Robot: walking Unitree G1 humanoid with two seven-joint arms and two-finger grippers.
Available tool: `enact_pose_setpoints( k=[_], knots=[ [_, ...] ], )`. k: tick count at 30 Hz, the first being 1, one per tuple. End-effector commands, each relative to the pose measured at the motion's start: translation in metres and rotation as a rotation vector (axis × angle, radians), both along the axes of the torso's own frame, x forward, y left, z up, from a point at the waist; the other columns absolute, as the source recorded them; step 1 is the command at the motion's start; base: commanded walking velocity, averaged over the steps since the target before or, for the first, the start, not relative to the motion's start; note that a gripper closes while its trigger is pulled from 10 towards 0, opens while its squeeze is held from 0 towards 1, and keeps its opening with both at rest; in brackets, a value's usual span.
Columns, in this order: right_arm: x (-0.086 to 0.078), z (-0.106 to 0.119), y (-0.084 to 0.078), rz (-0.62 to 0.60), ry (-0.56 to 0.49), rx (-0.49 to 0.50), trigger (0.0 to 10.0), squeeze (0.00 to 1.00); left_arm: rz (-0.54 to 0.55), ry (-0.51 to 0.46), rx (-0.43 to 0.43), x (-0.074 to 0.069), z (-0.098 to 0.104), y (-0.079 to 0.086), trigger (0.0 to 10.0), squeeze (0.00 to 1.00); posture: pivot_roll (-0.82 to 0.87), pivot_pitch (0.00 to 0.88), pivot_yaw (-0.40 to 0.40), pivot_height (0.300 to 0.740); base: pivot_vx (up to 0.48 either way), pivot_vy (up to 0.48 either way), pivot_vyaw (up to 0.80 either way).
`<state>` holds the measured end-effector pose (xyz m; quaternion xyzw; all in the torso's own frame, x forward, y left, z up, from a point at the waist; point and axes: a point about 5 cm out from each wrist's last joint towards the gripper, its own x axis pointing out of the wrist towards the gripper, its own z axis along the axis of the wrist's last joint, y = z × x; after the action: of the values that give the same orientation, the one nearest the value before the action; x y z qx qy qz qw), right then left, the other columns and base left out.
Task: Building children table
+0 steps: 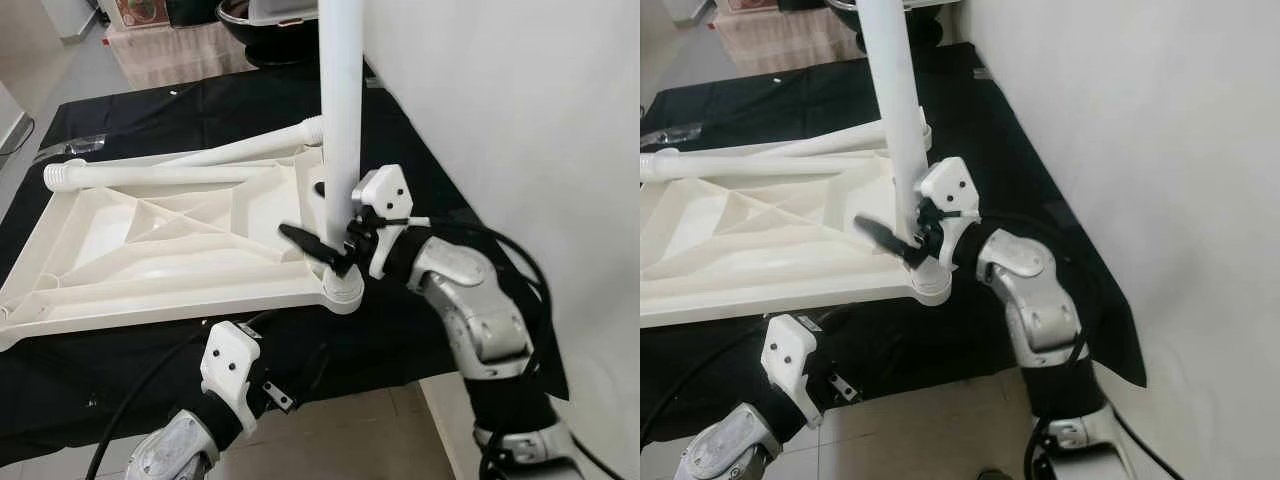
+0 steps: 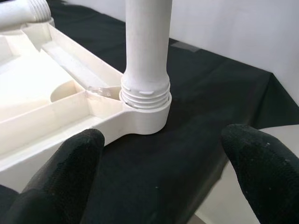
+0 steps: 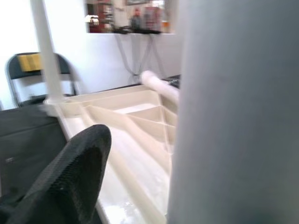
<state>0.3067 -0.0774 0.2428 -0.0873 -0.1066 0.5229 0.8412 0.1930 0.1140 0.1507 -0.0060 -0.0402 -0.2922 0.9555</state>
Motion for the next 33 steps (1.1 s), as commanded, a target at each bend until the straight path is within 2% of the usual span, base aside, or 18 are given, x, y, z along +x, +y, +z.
enact_pose_setpoints(
  k=[1,2,5,12,13,14,15,23,29,33],
  knots=[
    [-0.006,-0.001,0.014,0.141,0.007,-0.018,10.0,0.00,-0.004,0.009,-0.003,-0.002,0.000,0.001,10.0,0.00,-0.02,0.189,0.059,0.740,0.000,0.000,0.00],
    [-0.002,0.001,0.012,0.193,0.026,-0.021,10.0,0.00,-0.005,0.012,-0.003,-0.003,0.000,0.001,10.0,0.00,-0.01,0.198,0.058,0.740,0.000,0.000,0.00],
    [0.006,0.006,0.009,0.242,0.063,0.011,10.0,0.00,-0.005,0.014,-0.003,-0.005,0.001,0.000,10.0,0.00,-0.01,0.202,0.057,0.740,0.000,0.000,0.00],
    [0.011,0.010,0.006,0.318,0.077,0.009,10.0,0.00,-0.006,0.018,-0.003,-0.009,0.001,0.000,10.0,0.00,0.00,0.212,0.057,0.740,0.000,0.000,0.00],
    [0.011,0.010,0.006,0.337,0.081,0.007,9.5,0.00,-0.007,0.020,-0.003,-0.009,0.001,0.000,10.0,0.00,0.00,0.212,0.057,0.740,0.000,0.000,0.00],
    [0.011,0.010,0.006,0.337,0.081,0.007,9.5,0.00,-0.007,0.020,-0.003,-0.009,0.001,0.000,10.0,0.00,0.00,0.212,0.057,0.740,0.000,0.000,0.00],
    [0.011,0.009,0.005,0.379,0.093,-0.001,0.0,0.00,-0.010,0.023,-0.004,-0.010,0.001,-0.001,10.0,0.00,0.00,0.215,0.056,0.740,0.000,0.000,0.00],
    [0.014,0.009,0.003,0.404,0.097,-0.007,0.0,0.00,-0.010,0.026,-0.005,-0.010,0.000,-0.001,10.0,0.00,-0.01,0.214,0.055,0.740,0.000,0.000,0.00],
    [0.016,0.007,-0.002,0.267,0.061,0.024,0.0,0.00,-0.009,0.026,-0.006,-0.009,0.000,-0.001,10.0,0.00,-0.01,0.209,0.052,0.740,0.000,0.000,0.00],
    [0.002,-0.006,-0.001,0.149,0.070,0.019,0.0,0.00,-0.008,0.023,-0.007,-0.008,0.000,-0.001,10.0,0.00,-0.02,0.208,0.047,0.740,0.000,0.000,0.00]
  ],
)
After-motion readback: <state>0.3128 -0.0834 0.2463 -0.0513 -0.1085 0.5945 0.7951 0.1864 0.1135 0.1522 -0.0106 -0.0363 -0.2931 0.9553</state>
